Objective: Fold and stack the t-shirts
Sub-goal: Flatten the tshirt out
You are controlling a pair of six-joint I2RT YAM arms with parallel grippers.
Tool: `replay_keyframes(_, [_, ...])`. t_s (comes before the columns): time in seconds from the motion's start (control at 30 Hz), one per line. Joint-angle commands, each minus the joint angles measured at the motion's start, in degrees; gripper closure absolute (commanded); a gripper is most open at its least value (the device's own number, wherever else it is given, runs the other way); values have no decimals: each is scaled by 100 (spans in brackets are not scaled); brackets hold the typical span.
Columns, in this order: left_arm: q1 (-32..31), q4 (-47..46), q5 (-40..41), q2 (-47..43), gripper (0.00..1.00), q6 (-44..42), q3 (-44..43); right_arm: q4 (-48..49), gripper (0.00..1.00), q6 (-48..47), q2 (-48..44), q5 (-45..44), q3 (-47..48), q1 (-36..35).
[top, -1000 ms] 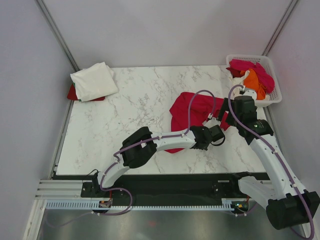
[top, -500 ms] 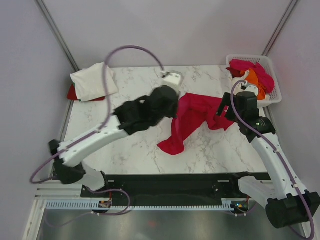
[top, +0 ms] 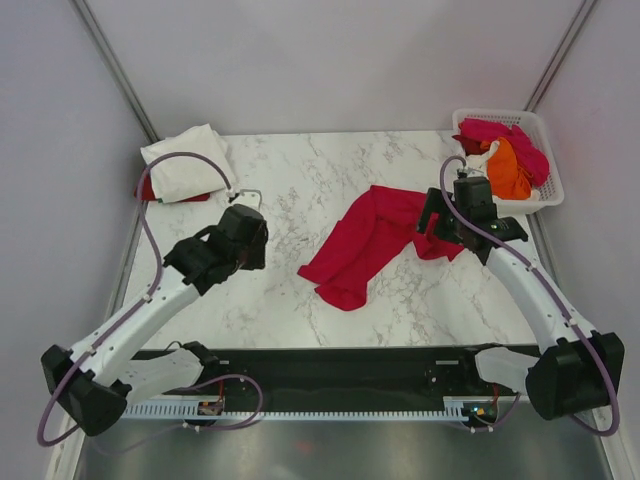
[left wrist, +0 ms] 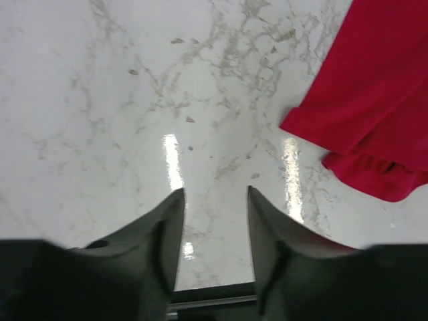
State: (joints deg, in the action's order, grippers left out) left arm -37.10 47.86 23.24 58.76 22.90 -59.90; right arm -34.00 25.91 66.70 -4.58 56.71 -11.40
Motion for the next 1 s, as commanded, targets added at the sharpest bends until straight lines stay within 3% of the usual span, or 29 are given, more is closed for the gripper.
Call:
replay_keyframes(0.0, [36, -958, -1145, 363, 44, 460, 311, 358, 2, 168, 264, 265, 112, -187])
replay_keyframes(0.03, [45, -1189, -1356, 512, 34, 566, 382, 385, 2, 195, 317, 221, 147, -248])
replay_keyframes(0.07, [80, -1374, -1741, 922, 32, 741, 426, 385, 2, 195, 352, 212, 156, -353])
replay_keyframes(0.3, [107, -2789, -2561, 2383, 40, 989, 602, 297, 2, 63, 283, 80, 7, -486])
replay_keyframes(0.53, [159, -3063, -2378, 3220, 45, 848, 549, 271, 2, -51, 247, 45, -169, -477])
replay_keyframes(0.87, [159, -3186, -1946, 3676, 40, 646, 717, 332, 2, -165, 449, 1, -169, -486])
replay_keyframes(0.97, [160, -3186, -2034, 3931, 44, 585, 576, 359, 2, -165, 467, -34, -221, -486])
